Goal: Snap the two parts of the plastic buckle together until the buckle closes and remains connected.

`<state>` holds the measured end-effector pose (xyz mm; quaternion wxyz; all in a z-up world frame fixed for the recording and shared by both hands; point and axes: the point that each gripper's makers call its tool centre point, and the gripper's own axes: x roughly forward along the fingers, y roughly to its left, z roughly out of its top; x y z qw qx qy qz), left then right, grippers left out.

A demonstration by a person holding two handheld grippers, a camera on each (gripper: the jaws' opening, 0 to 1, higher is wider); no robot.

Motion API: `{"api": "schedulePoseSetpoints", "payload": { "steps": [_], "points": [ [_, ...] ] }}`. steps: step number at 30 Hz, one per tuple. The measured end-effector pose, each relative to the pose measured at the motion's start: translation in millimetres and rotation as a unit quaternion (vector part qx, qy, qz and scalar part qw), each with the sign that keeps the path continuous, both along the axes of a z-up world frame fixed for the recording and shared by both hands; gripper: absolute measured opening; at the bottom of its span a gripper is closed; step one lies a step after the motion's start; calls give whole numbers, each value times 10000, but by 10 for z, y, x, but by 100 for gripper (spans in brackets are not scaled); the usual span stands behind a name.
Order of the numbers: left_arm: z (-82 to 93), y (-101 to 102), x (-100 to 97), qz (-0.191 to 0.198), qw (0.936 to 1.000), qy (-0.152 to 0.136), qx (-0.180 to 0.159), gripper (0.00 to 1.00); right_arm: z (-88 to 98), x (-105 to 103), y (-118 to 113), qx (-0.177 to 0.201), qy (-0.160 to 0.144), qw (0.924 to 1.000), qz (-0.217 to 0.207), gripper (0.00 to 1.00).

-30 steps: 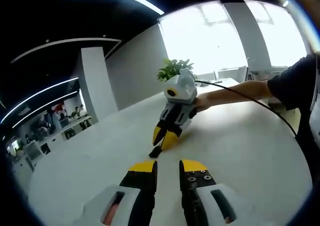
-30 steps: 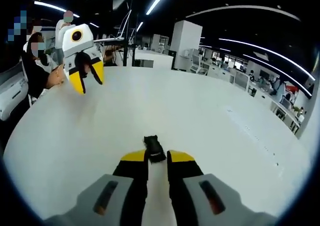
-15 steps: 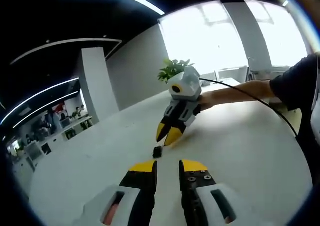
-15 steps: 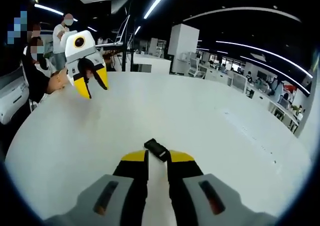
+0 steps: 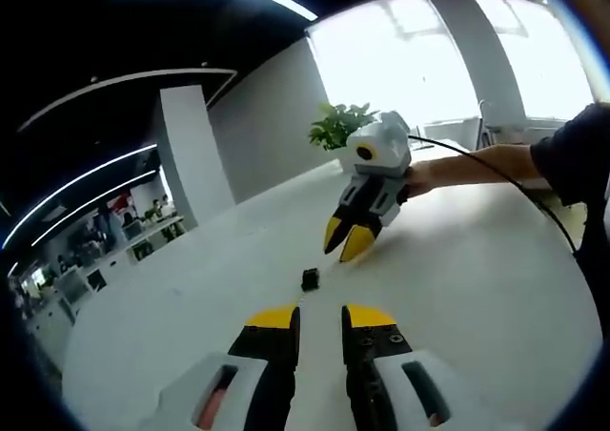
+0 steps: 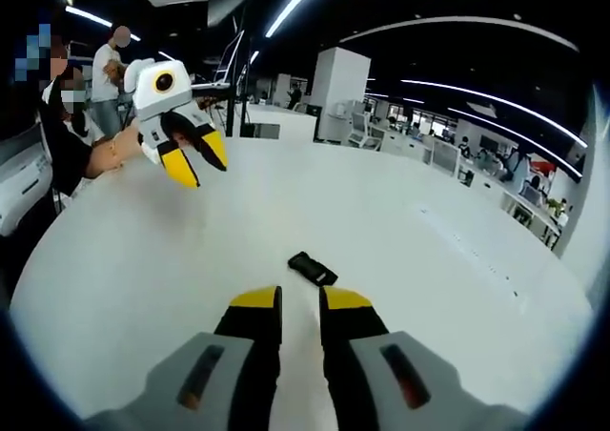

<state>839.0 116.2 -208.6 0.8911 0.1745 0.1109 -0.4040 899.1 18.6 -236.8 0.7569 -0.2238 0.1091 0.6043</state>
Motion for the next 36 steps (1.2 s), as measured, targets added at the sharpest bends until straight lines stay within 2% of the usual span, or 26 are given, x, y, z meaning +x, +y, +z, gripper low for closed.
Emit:
{"api": "schedulePoseSetpoints", "payload": {
  "steps": [13,19,27,36],
  "points": [
    [-62,95,70,236,9996,159,-22,17,35,-26,-87,121,-17,9996,-241,16],
    [-117,82,68,261,9994,204,54,17,67,-56,-149,194,-115,9991,-362,17],
    [-174,102,98,363,9989,302,81,17,94,-55,-253,244,-227,9974,-646,18],
    [-223,116,146,489,9980,397,110,19,48,-39,-315,267,-149,9946,-996,18]
  ]
}}
